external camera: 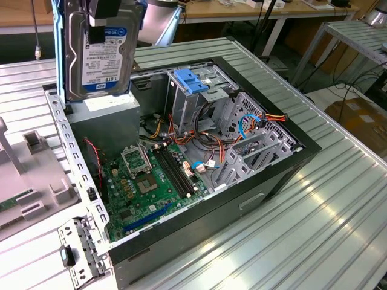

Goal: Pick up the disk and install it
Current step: 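Pick up the disk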

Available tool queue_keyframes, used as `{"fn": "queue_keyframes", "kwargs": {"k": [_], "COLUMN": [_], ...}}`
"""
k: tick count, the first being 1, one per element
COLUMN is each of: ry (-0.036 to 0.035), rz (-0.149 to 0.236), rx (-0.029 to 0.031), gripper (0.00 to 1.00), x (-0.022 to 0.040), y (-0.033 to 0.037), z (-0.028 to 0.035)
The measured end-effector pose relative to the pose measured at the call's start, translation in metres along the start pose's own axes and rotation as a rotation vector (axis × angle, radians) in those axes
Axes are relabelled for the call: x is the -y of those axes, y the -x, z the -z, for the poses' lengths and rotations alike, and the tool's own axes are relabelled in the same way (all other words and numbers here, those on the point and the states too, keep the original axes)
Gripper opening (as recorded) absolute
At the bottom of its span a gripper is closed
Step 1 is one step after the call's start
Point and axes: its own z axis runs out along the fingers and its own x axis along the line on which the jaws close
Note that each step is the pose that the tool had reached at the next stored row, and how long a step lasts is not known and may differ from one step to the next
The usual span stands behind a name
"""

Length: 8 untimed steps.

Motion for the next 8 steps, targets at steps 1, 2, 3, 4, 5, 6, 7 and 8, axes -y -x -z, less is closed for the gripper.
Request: {"fn": "queue_keyframes", "kwargs": {"k": [1, 2, 3, 4, 5, 6, 7, 8], "ry": [0.0000, 0.0000, -0.0001, 0.0000, 0.0000, 0.0000, 0.0000, 0.0000], "rz": [0.000, 0.000, 0.000, 0.000, 0.000, 0.000, 0.000, 0.000], "rx": [0.0000, 0.0001, 0.0001, 0.0000, 0.0000, 0.0000, 0.0000, 0.0000], "gripper": [0.36, 0.36, 0.36, 0.36, 0.36, 0.36, 0.36, 0.36], "x": [0.0002, 0.0004, 0.0006, 0.0009, 0.0012, 0.0014, 0.0016, 0.0019], "y": [-0.0004, -0.0008, -0.0011, -0.0015, -0.0022, -0.0026, -0.0030, -0.0037], "z": [0.0000, 0.0000, 0.0000, 0.0001, 0.0001, 0.0001, 0.0002, 0.0002]}}
